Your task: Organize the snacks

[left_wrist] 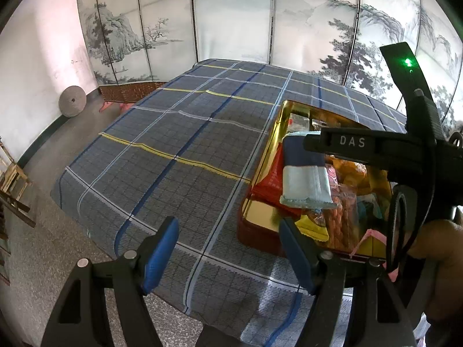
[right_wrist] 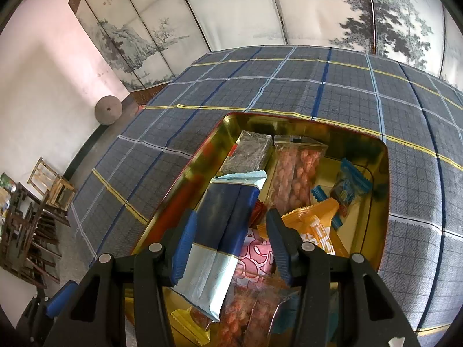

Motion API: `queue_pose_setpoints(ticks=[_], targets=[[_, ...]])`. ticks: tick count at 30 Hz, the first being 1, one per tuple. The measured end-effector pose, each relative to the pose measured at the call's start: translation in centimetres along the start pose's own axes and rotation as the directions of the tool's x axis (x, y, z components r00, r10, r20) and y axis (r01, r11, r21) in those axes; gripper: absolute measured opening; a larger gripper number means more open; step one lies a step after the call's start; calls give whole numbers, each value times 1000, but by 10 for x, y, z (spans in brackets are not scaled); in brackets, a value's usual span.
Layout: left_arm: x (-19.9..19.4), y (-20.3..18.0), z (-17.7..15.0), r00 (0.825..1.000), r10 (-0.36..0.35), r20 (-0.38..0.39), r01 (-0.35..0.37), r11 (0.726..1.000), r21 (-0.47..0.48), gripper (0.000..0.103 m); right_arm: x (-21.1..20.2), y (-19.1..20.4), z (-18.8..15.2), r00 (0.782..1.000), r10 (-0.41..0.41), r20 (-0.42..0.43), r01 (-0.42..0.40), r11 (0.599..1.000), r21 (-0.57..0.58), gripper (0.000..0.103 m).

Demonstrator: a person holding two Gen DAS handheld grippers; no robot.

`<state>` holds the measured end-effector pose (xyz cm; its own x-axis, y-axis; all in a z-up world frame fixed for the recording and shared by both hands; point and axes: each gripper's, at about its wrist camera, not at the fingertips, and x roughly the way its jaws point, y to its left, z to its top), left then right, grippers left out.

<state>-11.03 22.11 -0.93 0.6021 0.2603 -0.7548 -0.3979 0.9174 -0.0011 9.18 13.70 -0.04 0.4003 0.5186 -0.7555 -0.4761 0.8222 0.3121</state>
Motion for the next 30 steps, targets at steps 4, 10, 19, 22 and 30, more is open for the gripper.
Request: queue_pose_setpoints(ticks=[4, 10, 19, 22, 30], targets=[[0, 0, 1, 1000, 0, 5, 0, 1000, 2, 74, -2, -1, -2, 1000, 15, 11, -15, 1000, -1, 47], [-2, -4, 0, 1000, -3, 18, 3, 1000, 10, 74, -9, 1, -9, 999, 26, 34, -25, 999, -26, 48], [-8, -6, -2, 999, -15, 40, 15, 1000, 14, 74, -55, 13, -34, 982, -19, 188, 52, 984, -170, 57], [-18, -6, -2, 996, -14, 83, 14, 1000, 5, 74, -77, 14, -46, 970, -11, 243, 62, 977, -203, 59], [-55, -19, -7, 971, 1, 238, -10, 999, 36, 74, -122, 1, -70, 949, -18, 314, 81, 978, -191, 59]])
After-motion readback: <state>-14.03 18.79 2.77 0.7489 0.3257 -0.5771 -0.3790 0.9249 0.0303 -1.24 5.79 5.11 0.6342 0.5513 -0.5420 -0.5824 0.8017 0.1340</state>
